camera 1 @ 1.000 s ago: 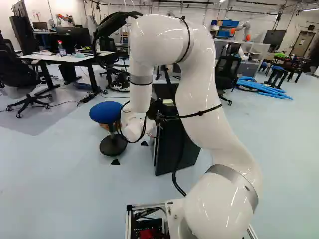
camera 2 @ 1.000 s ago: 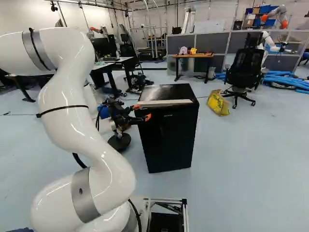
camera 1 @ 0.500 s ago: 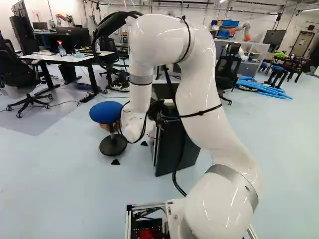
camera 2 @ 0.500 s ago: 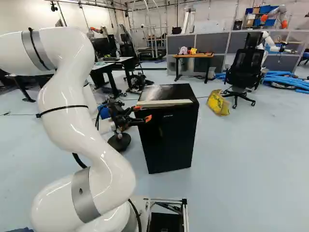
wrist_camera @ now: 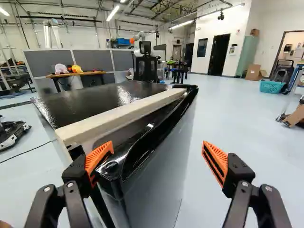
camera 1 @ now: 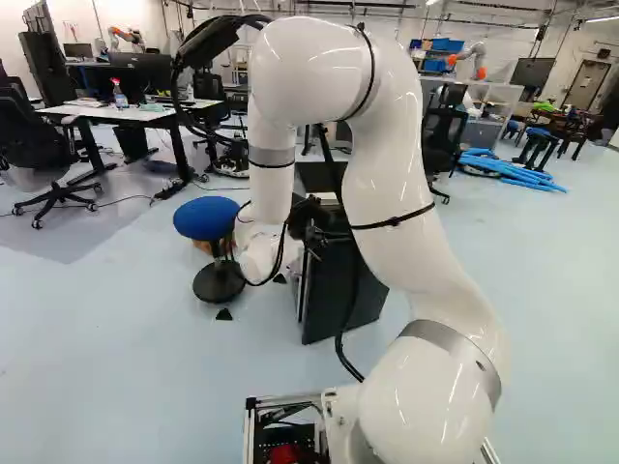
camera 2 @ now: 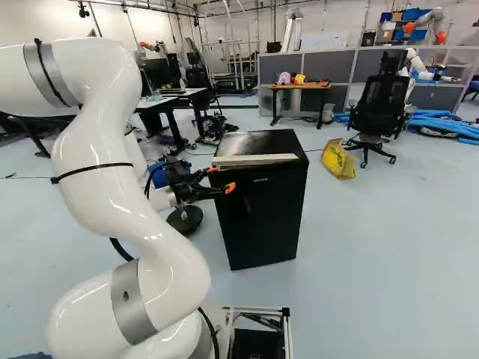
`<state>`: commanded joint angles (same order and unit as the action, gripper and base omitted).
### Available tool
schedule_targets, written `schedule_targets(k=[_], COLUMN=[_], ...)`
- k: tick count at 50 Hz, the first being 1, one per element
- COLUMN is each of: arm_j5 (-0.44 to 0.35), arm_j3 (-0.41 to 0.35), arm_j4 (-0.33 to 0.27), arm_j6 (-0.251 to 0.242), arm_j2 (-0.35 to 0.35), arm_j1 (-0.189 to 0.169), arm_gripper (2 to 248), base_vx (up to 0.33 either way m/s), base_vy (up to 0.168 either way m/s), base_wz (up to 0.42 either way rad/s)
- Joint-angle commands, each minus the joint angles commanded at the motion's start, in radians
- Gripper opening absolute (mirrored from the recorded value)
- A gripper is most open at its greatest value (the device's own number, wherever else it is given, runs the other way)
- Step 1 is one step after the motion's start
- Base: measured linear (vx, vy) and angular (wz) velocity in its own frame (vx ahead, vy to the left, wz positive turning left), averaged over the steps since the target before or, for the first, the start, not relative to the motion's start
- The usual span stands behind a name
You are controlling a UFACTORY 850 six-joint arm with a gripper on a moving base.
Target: Grab a drink from the fridge
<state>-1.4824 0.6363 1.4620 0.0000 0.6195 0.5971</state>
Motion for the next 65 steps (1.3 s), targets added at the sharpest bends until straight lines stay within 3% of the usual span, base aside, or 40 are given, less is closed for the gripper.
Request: schedule_targets(k=[39, 65], arm_j5=[0.000, 0.000], arm_j3=[-0.108, -0.153], arm_j4=[0.117, 0.224], arm_j6=[0.000, 0.000], arm_j2=[-0.043, -0.057], arm_j1=[0.067, 0.091], arm_gripper=[247, 247], base_vx=[0.000, 0.000], base_vy=[0.000, 0.000], base_wz=[0.000, 0.000])
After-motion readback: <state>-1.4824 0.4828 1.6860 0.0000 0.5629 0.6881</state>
